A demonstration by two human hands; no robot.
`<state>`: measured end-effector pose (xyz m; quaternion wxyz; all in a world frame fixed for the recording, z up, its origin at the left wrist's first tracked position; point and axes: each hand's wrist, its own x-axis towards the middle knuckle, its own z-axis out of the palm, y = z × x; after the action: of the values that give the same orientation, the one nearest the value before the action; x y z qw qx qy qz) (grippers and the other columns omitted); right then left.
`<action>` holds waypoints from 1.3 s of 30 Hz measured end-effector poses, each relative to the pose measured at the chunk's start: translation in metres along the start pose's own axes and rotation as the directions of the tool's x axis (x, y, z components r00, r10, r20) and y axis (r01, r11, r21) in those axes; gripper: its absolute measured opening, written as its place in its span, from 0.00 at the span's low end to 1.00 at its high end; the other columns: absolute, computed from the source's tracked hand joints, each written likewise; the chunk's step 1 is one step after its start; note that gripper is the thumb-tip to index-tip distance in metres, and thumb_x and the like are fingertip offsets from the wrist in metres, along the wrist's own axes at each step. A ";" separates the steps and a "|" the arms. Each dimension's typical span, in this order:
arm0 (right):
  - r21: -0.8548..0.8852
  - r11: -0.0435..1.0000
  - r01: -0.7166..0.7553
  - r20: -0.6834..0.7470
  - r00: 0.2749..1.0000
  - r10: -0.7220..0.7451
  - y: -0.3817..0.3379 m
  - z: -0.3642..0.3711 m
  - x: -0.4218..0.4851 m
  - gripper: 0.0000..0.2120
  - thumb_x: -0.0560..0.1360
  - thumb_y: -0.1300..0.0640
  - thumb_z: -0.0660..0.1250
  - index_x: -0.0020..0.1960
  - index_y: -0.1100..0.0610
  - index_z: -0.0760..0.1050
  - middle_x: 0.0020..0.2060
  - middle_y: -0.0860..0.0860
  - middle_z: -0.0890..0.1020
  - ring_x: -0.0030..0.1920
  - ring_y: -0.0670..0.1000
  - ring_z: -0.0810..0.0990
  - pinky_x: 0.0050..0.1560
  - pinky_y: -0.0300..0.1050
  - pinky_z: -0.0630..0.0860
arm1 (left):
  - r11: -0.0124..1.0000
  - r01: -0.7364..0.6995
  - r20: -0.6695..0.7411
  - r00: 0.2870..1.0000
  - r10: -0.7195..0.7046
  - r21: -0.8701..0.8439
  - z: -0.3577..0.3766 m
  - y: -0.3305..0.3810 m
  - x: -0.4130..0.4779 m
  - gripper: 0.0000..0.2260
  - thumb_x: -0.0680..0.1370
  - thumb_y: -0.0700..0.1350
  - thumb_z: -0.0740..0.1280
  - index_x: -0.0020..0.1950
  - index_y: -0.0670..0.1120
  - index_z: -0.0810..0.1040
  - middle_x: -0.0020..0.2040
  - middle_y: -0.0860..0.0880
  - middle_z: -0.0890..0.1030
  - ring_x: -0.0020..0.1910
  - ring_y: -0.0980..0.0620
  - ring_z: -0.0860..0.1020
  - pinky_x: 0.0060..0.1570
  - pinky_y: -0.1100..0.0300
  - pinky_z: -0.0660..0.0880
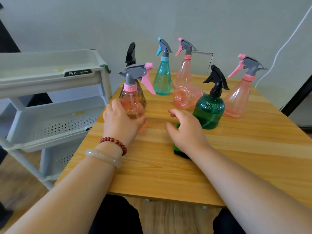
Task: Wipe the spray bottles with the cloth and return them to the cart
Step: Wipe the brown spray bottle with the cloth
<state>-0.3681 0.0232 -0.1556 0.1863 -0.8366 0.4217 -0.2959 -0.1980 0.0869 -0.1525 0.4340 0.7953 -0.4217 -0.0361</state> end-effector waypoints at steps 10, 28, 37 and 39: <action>0.053 0.999 -0.011 0.054 0.999 0.008 -0.035 0.016 0.052 0.34 0.74 0.41 0.70 0.75 0.52 0.65 0.71 0.49 0.70 0.72 0.50 0.67 0.72 0.47 0.63 | 0.981 0.081 0.053 0.996 -0.073 -0.175 -0.010 -0.020 0.018 0.37 0.72 0.52 0.76 0.73 0.45 0.60 0.70 0.46 0.69 0.67 0.46 0.71 0.66 0.50 0.70; 0.386 0.905 -0.178 0.218 0.971 0.098 -0.053 0.073 0.117 0.37 0.71 0.51 0.76 0.75 0.48 0.62 0.63 0.44 0.77 0.60 0.45 0.75 0.56 0.39 0.68 | 0.962 0.093 -0.012 0.995 -0.099 -0.256 -0.005 -0.045 0.034 0.33 0.72 0.53 0.74 0.73 0.49 0.62 0.68 0.49 0.71 0.66 0.48 0.71 0.64 0.49 0.72; 0.210 0.958 -0.197 0.144 0.975 0.169 -0.034 0.041 0.096 0.45 0.62 0.50 0.82 0.73 0.51 0.62 0.63 0.49 0.74 0.62 0.51 0.74 0.59 0.43 0.69 | 0.968 0.088 -0.020 0.995 -0.095 -0.237 -0.007 -0.042 0.029 0.33 0.74 0.53 0.73 0.73 0.49 0.62 0.67 0.50 0.71 0.65 0.48 0.71 0.59 0.56 0.70; 0.182 0.967 -0.176 0.140 0.978 0.152 -0.034 0.035 0.089 0.43 0.61 0.46 0.82 0.70 0.51 0.66 0.60 0.48 0.75 0.61 0.50 0.75 0.58 0.43 0.70 | 0.966 0.081 -0.003 0.996 -0.085 -0.245 -0.007 -0.039 0.027 0.31 0.75 0.52 0.71 0.73 0.49 0.62 0.63 0.54 0.69 0.65 0.48 0.71 0.60 0.55 0.70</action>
<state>-0.2838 -0.0279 -0.1328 0.3164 -0.7935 0.4465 -0.2661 -0.1525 0.0828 -0.1678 0.5298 0.7529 -0.3774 -0.1004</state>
